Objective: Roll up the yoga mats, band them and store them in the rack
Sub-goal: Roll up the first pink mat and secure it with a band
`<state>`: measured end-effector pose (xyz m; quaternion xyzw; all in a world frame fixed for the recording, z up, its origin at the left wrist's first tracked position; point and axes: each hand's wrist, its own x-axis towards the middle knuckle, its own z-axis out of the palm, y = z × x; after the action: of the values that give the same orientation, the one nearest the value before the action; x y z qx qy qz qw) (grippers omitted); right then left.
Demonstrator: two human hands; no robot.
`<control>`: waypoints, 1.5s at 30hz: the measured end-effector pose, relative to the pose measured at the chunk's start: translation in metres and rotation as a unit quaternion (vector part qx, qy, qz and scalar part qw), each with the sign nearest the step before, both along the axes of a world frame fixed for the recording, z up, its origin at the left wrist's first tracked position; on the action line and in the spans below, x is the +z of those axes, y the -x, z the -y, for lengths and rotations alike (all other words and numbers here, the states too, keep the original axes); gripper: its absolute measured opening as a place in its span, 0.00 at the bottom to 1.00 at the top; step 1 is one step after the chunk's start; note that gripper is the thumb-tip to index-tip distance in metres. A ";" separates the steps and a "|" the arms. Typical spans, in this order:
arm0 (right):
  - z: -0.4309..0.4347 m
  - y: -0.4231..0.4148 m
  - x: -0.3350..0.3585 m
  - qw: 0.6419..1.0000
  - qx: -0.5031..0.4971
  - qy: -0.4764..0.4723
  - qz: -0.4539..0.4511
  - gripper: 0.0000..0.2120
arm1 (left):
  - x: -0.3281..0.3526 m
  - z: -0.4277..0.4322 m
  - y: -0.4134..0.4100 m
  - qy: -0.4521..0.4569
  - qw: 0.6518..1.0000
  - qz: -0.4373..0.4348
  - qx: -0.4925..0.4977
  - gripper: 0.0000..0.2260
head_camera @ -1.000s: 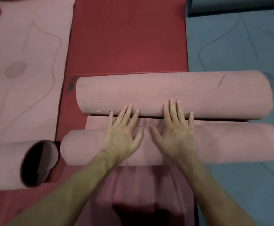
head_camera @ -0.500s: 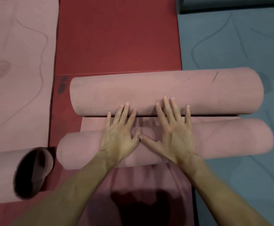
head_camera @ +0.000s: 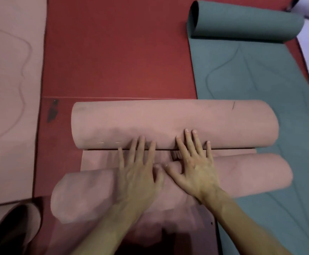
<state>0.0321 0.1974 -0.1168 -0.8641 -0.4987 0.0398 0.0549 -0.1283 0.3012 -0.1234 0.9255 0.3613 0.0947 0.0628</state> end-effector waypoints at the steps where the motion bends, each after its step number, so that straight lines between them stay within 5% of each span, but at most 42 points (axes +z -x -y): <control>1: -0.003 -0.002 -0.001 1.000 -0.002 -0.006 0.003 0.45 | -0.001 0.000 -0.002 0.011 1.000 -0.001 0.005 0.35; 10: -0.018 -0.011 0.003 1.000 0.002 0.003 -0.007 0.47 | -0.001 -0.015 -0.021 0.023 0.999 -0.020 0.024 0.34; 16: -0.013 -0.005 -0.003 0.998 0.006 -0.025 0.050 0.40 | 0.001 -0.024 -0.028 0.009 1.000 -0.007 0.017 0.32; 24: -0.037 -0.018 -0.001 0.999 -0.035 0.011 -0.009 0.41 | 0.012 -0.028 -0.031 -0.060 0.998 0.027 0.024 0.27; 34: -0.057 -0.028 0.004 0.999 -0.027 -0.024 0.002 0.40 | 0.000 -0.054 -0.045 0.065 0.996 0.014 0.055 0.34; 45: -0.070 -0.036 0.002 0.999 -0.022 0.000 -0.025 0.41 | 0.003 -0.060 -0.056 -0.046 0.996 0.059 0.050 0.28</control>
<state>0.0685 0.2678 -0.1144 -0.8737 -0.4779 0.0600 0.0682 -0.0727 0.3612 -0.1204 0.9010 0.3980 0.1688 0.0369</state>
